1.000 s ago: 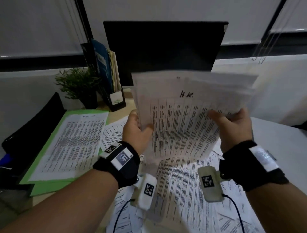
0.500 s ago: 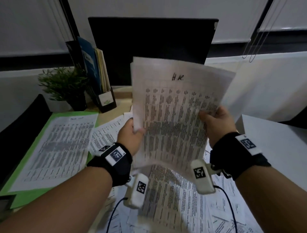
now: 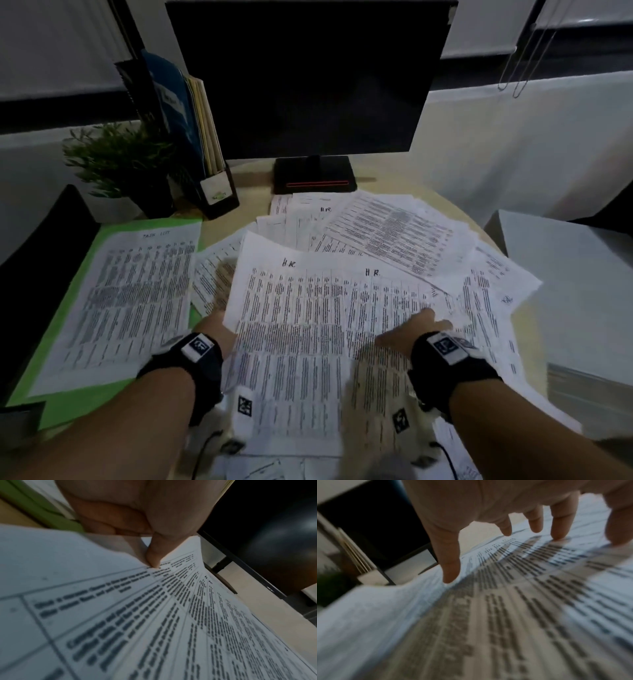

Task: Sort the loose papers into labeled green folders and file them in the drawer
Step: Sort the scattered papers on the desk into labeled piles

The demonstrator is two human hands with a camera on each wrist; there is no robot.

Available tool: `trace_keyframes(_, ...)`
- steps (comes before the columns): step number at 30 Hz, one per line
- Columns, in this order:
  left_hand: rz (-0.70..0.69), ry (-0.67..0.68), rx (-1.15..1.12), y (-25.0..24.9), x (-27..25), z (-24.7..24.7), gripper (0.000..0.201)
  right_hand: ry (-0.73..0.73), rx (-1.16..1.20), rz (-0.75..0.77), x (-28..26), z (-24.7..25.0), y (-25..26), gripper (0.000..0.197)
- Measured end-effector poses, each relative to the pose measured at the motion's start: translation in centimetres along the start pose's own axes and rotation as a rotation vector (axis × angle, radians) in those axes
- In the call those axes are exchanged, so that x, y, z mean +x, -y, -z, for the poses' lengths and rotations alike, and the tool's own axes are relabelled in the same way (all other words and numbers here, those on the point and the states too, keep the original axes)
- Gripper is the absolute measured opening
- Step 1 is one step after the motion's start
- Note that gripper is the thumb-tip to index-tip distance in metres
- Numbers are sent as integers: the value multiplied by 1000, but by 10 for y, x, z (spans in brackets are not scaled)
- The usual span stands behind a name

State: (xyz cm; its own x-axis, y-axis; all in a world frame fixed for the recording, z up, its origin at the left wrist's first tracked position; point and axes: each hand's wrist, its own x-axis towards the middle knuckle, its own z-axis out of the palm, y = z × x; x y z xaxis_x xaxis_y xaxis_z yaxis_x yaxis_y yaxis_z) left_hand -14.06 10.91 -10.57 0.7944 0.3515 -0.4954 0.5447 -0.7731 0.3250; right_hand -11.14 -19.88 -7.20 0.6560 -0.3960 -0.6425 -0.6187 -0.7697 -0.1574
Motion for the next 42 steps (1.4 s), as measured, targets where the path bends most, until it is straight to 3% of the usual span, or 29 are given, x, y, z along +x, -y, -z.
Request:
trace_keyframes(4, -13, 1, -77, 13, -1, -8, 29, -103, -42, -42, -5, -13, -1, 134)
trace_keyframes(6, -17, 18, -150, 17, 0, -8, 29, -93, 99, -31, -11, -8, -1, 122)
trace_keyframes(8, -10, 29, -210, 24, 0, -5, 33, -102, 212, 39, -13, -2, -2, 86)
trace_keyframes(10, 1, 24, -248, 31, 1, -3, 30, -186, 141, 154, -22, 1, -4, 32)
trace_keyframes(11, 11, 18, -256, 34, 3, -2, 29, -233, 77, 217, -26, 2, -5, 15)
trace_keyframes(14, 46, 0, -301, 47, 10, 4, 35, -353, -51, 391, -37, -3, -4, 26)
trace_keyframes(17, 27, -23, -331, 53, 16, 8, 25, -416, -83, 462, -39, -5, -1, 21)
trace_keyframes(19, 3, -33, -329, 55, 18, 11, 21, -386, -6, 472, -40, -6, 1, 12)
trace_keyframes(22, -14, -27, -306, 56, 21, 11, 16, -363, 181, 486, -38, -6, 6, 29)
trace_keyframes(24, -14, -24, -283, 56, 21, 9, 14, -374, 250, 468, -36, -3, 8, 25)
trace_keyframes(27, -22, -26, -275, 52, 18, 5, 15, -354, 194, 511, -34, -3, 8, 7)
trace_keyframes(30, -30, -7, -265, 50, 16, 0, 20, -231, 44, 630, -33, -15, 10, 19)
trace_keyframes(33, -14, 19, -279, 53, 16, -4, 27, -187, -152, 603, -34, -33, 14, 22)
trace_keyframes(35, 0, 31, -274, 54, 13, -7, 30, -198, -184, 567, -35, -42, 14, 5)
trace_keyframes(38, -2, 4, -285, 54, 7, -10, 28, -181, -182, 557, -34, -49, 11, 17)
trace_keyframes(42, 1, -19, -293, 54, 5, -12, 29, -216, -189, 557, -29, -45, 9, 18)
